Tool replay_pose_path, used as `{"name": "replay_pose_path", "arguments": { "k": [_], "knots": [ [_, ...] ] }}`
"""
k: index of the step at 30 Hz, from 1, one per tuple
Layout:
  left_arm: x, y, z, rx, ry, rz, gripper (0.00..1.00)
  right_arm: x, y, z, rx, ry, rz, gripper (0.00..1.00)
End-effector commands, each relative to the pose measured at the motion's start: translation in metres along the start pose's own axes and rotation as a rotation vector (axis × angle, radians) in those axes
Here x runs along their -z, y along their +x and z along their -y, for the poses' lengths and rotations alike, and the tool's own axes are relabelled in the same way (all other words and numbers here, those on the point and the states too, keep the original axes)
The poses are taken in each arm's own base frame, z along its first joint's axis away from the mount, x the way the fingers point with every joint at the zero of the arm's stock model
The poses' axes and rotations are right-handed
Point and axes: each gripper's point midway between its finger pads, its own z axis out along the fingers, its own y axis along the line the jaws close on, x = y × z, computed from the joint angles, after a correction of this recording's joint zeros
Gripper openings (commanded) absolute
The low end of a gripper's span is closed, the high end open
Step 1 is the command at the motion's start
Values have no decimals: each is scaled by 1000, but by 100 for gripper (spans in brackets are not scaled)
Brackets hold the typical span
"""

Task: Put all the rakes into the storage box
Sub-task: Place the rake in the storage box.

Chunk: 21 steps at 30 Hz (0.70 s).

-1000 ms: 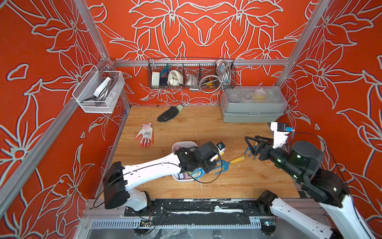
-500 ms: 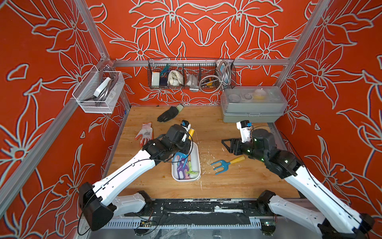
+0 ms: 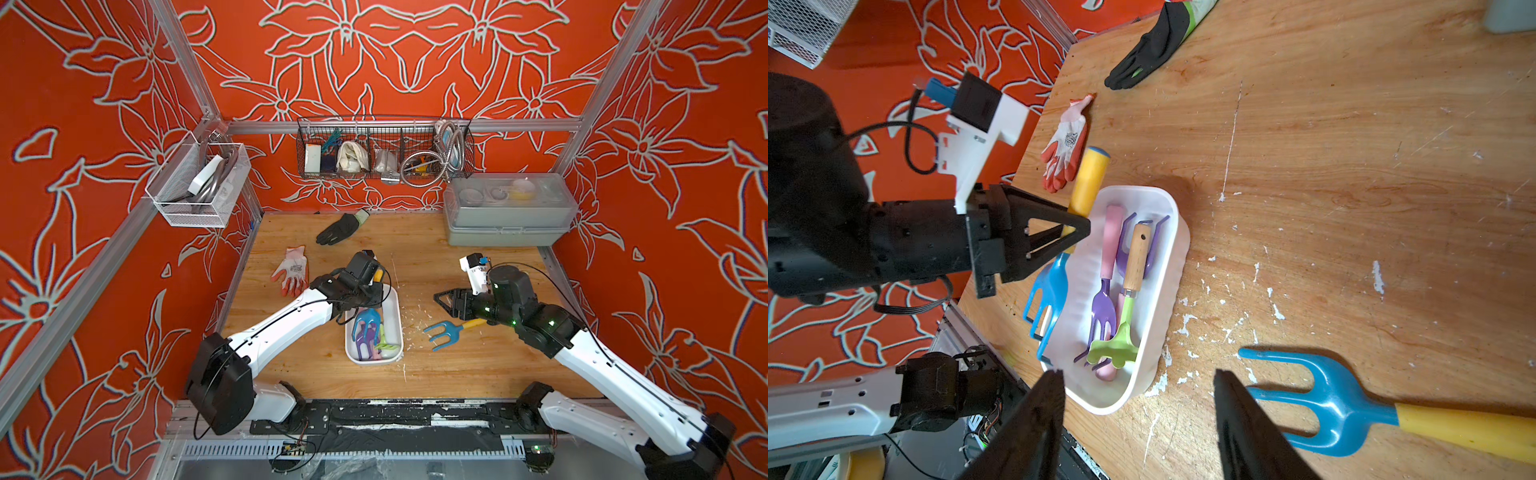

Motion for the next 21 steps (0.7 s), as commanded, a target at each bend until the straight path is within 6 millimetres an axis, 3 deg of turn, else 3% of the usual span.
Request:
{"name": "replay_pose_path", "arguments": {
  "k": [1, 10, 17, 21],
  "knots": [
    [-8, -4, -8, 45, -14, 22, 19, 2, 1, 1, -7, -7, 12, 58],
    [-21, 10, -23, 76, -44, -5, 23, -1, 6, 6, -10, 2, 3, 58],
    [-15, 11, -25, 73, -42, 8, 52, -2, 5, 14, -6, 45, 10, 61],
    [-2, 5, -21, 68, -21, 37, 53, -4, 5, 19, -20, 73, 15, 61]
  ]
}}
